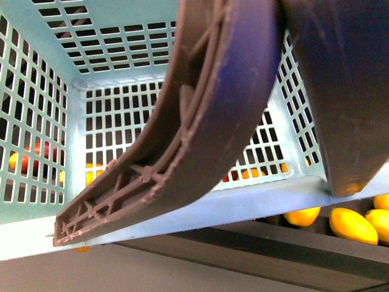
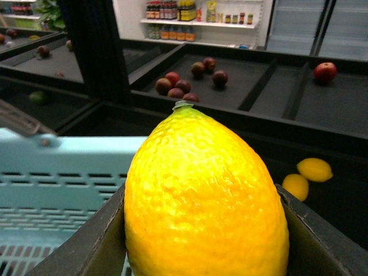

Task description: Pick lemon and mango into basket

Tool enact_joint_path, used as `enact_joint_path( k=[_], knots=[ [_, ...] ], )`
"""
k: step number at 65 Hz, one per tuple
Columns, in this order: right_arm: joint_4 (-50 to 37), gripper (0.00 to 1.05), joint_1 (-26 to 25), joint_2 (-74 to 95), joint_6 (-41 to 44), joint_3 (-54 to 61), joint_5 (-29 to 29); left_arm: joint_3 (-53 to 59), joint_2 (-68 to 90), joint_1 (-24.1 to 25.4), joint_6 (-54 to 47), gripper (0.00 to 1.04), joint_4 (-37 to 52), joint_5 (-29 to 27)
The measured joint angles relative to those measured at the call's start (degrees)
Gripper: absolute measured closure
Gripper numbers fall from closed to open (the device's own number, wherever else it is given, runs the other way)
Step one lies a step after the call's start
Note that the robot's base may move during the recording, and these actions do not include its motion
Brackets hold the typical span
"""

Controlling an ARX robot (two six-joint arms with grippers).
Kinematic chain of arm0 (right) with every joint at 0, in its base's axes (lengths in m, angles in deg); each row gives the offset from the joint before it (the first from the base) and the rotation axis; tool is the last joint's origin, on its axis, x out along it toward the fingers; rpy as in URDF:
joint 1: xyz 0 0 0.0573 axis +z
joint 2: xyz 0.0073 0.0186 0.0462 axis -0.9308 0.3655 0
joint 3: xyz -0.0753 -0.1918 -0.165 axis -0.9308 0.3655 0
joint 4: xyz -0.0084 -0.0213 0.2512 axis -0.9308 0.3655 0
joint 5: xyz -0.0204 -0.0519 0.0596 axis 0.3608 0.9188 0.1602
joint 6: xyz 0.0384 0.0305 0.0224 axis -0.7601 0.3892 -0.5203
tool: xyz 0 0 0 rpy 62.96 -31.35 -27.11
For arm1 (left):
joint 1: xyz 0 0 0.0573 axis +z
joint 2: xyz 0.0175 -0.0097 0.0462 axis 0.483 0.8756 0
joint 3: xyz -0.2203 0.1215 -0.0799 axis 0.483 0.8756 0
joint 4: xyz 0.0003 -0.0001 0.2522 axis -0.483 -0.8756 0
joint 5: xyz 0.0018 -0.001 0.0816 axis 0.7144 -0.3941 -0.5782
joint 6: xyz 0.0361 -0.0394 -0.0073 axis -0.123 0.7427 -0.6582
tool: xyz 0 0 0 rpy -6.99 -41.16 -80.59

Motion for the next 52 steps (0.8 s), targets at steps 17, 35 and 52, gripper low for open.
enact_joint_path(
  k=[17, 35, 52],
  knots=[
    [1.0, 0.43, 6.4, 1.4, 0.0, 1.4, 2.2, 0.0, 0.0, 0.0, 0.0, 0.9, 0.0, 0.0],
    [0.3, 0.12, 8.8, 2.8, -0.9, 2.7, 3.8, 0.0, 0.0, 0.0, 0.0, 0.9, 0.0, 0.0],
    [-1.1, 0.09, 5.3, -0.8, -5.7, 2.7, 11.7, 0.0, 0.3, 0.0, -0.1, 0.9, 0.0, -0.3]
  ],
)
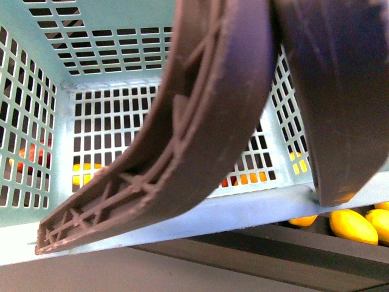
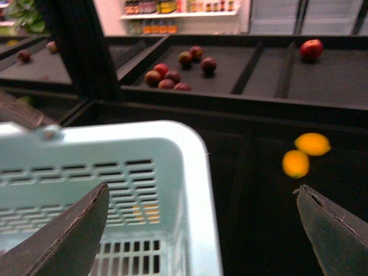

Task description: Pick lemon and mango into basket

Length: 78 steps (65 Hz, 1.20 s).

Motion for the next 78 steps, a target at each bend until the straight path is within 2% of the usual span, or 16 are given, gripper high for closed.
enact_joint_path(
  k=[11, 15, 22, 37, 51, 68, 72, 78],
  knots=[
    [0.0, 0.09, -0.3, -0.8, -0.7, 0.0, 0.2, 0.0, 0.0, 0.0, -0.1, 0.9, 0.0, 0.0],
    [-2.6, 0.16, -0.3, -0.8, 0.9, 1.1, 4.2, 0.0, 0.0, -0.1, 0.2, 0.9, 0.0, 0.6],
    [-5.5, 0.31, -1.8, -3.3, 3.7, 5.5, 5.2, 0.0, 0.0, -0.1, 0.3, 0.9, 0.0, 0.7],
    [-7.0, 0.66, -7.0, -11.4, 5.2, 15.4, 0.9, 0.0, 0.0, 0.0, 0.1, 0.9, 0.0, 0.2],
    [-6.3, 1.03, -10.9, -18.9, 5.7, 22.2, -3.4, 0.0, 0.0, 0.0, 0.1, 0.9, 0.0, 0.2],
    [-3.0, 1.02, -14.3, -27.1, 5.8, 27.3, -6.3, 0.0, 0.0, 0.0, 0.1, 0.9, 0.0, 0.3],
    [-2.7, 0.88, -14.6, -28.2, 5.8, 27.8, -6.4, 0.0, 0.0, 0.0, 0.1, 0.9, 0.0, 0.2],
    [-2.7, 0.74, -14.6, -28.2, 5.8, 27.8, -6.5, 0.0, 0.0, 0.0, 0.1, 0.9, 0.0, 0.2]
  ],
)
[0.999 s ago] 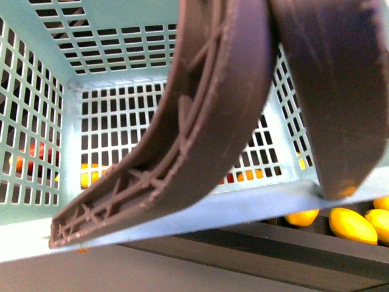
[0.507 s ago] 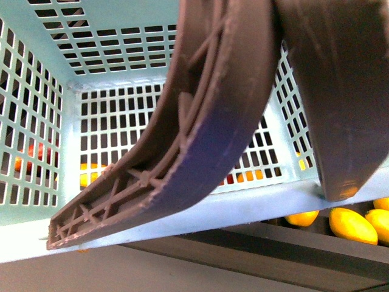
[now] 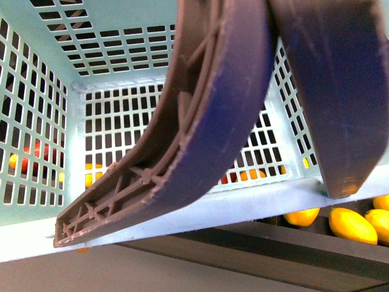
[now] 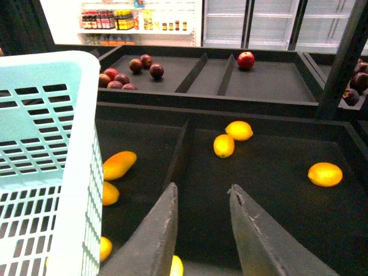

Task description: Pick lemon and mango into basket

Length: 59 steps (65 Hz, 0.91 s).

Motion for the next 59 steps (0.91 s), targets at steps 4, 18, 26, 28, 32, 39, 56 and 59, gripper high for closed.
enact_joint_path(
  k=[4, 18, 26, 28, 32, 39, 56, 59],
  knots=[
    [0.0, 0.64, 0.0, 0.0, 0.0, 0.0, -0.1, 0.0, 0.0, 0.0, 0.0, 0.9, 0.0, 0.0],
    [0.0, 0.31, 0.0, 0.0, 0.0, 0.0, -0.1, 0.0, 0.0, 0.0, 0.1, 0.9, 0.0, 0.1],
    [0.0, 0.12, -0.2, -0.1, 0.0, 0.0, 0.2, 0.0, 0.0, -0.4, 0.1, 0.9, 0.0, 0.2],
    [0.0, 0.08, -0.2, -0.1, 0.0, 0.1, 0.2, 0.0, 0.0, -0.6, 0.0, 0.9, 0.0, 0.4],
    [0.0, 0.09, -0.2, -0.1, 0.0, 0.1, 0.1, 0.0, 0.0, -0.7, 0.2, 0.9, 0.0, 1.2],
    [0.1, 0.09, -0.2, -0.2, 0.0, 0.1, 0.1, 0.0, 0.0, -0.6, 0.6, 0.9, 0.0, 1.2],
    [0.1, 0.09, -0.3, -0.2, 0.0, 0.2, -0.1, -0.1, 0.1, -0.4, 0.4, 0.9, 0.0, 0.2],
    [0.1, 0.09, -0.3, -0.2, 0.0, 0.2, -0.1, -0.1, 0.1, -0.2, 0.3, 0.9, 0.0, 0.0]
  ],
)
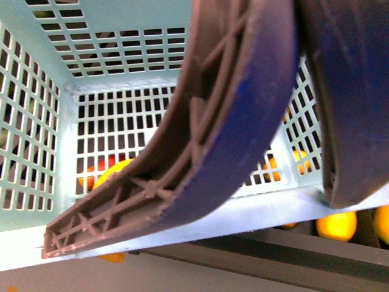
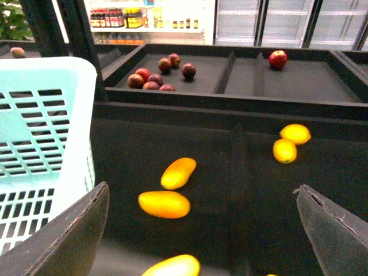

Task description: Pick lemon and mango into basket

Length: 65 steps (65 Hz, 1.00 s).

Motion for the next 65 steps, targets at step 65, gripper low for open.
enact_joint_path(
  k=[65],
  knots=[
    [39.8, 0.09, -17.0, 33.1, -45.0, -22.5, 9.5, 0.0, 0.2, 0.0, -0.2, 0.9, 0.0, 0.8]
  ],
)
